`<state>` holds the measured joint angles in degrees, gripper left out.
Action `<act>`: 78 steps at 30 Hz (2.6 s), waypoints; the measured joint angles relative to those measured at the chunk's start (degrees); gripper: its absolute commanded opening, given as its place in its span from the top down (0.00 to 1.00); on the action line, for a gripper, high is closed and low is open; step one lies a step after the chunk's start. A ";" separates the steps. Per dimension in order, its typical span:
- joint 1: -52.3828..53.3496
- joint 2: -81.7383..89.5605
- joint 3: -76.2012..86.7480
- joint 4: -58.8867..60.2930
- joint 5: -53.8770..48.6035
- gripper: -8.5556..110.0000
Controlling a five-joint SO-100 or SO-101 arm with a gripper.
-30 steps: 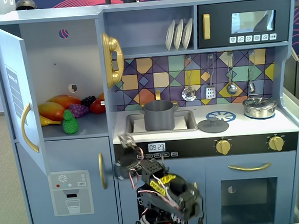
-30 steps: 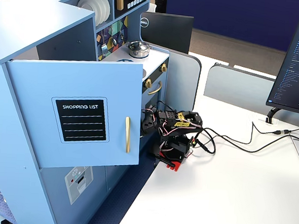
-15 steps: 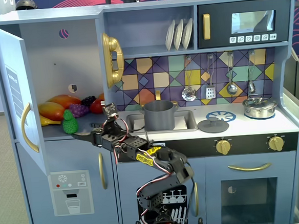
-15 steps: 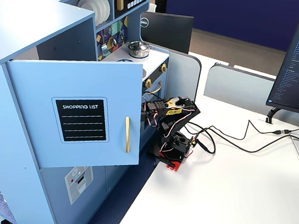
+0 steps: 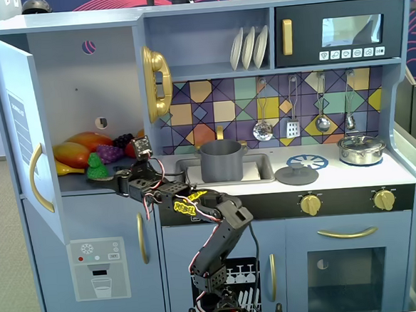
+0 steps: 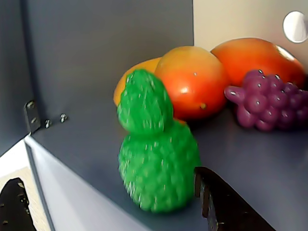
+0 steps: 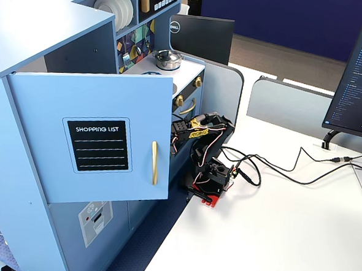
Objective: Pick up the green pineapple from the left cabinet and place it in the gray recipient
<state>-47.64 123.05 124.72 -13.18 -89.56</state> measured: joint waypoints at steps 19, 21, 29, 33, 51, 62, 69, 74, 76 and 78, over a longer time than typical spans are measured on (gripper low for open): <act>1.41 -21.09 -16.52 -0.62 1.14 0.76; 1.41 -22.59 -18.63 -0.62 1.14 0.84; -0.62 -21.01 -20.92 3.25 -0.35 0.93; -4.04 -11.43 -13.71 4.48 -2.99 0.93; 13.10 44.56 12.04 9.84 -4.31 0.93; 38.41 39.29 2.20 22.24 1.49 0.93; 45.70 17.40 -10.90 25.22 2.02 0.93; 48.34 5.10 -18.28 26.98 2.02 0.84; 49.75 1.58 -20.04 27.16 2.02 0.70; 51.33 -0.62 -21.36 27.16 3.16 0.62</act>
<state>3.69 122.43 103.36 13.97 -86.40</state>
